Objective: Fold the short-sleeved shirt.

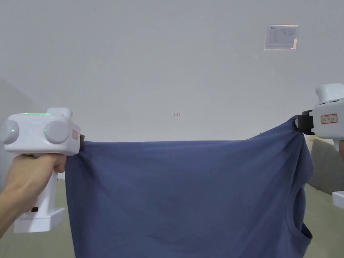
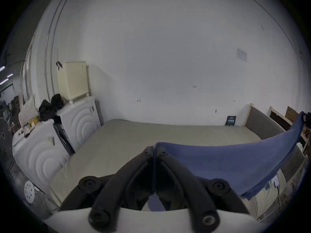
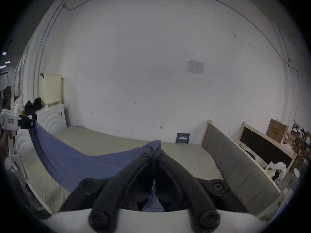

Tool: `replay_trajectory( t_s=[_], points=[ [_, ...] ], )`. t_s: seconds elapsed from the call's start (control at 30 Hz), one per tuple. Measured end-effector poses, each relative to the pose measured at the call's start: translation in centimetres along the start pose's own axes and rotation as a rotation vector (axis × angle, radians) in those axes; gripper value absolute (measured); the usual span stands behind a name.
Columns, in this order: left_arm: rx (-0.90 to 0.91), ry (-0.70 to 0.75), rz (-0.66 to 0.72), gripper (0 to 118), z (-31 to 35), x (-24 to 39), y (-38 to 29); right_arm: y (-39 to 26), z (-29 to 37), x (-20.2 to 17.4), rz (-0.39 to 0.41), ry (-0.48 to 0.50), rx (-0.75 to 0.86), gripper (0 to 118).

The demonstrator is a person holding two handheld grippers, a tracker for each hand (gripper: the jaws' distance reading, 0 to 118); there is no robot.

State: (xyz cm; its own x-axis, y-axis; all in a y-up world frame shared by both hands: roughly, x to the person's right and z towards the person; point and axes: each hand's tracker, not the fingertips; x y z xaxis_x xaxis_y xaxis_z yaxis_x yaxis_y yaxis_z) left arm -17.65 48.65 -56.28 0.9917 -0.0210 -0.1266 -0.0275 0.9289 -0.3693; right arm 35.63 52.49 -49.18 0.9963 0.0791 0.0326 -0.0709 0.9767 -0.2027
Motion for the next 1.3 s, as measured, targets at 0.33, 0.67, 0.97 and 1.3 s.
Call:
replay_trajectory(
  t_s=[0.33,0.67,0.97,1.3],
  points=[
    [0.052,0.080,-0.002,0,-2.5,1.1,5.3,4.1,-4.9,-0.9,-0.040,-0.018,0.065,3],
    [0.113,0.151,-0.025,0,-7.9,2.6,12.3,11.1,-12.8,-1.5,-0.026,-0.078,0.125,3],
    [0.125,0.175,-0.032,0,-14.8,4.4,15.3,13.2,-20.7,-1.3,-0.038,-0.110,0.138,3],
    [0.082,0.233,-0.081,0,-24.3,6.8,10.4,6.6,-29.2,-1.4,-0.053,-0.118,0.047,3]
  ],
)
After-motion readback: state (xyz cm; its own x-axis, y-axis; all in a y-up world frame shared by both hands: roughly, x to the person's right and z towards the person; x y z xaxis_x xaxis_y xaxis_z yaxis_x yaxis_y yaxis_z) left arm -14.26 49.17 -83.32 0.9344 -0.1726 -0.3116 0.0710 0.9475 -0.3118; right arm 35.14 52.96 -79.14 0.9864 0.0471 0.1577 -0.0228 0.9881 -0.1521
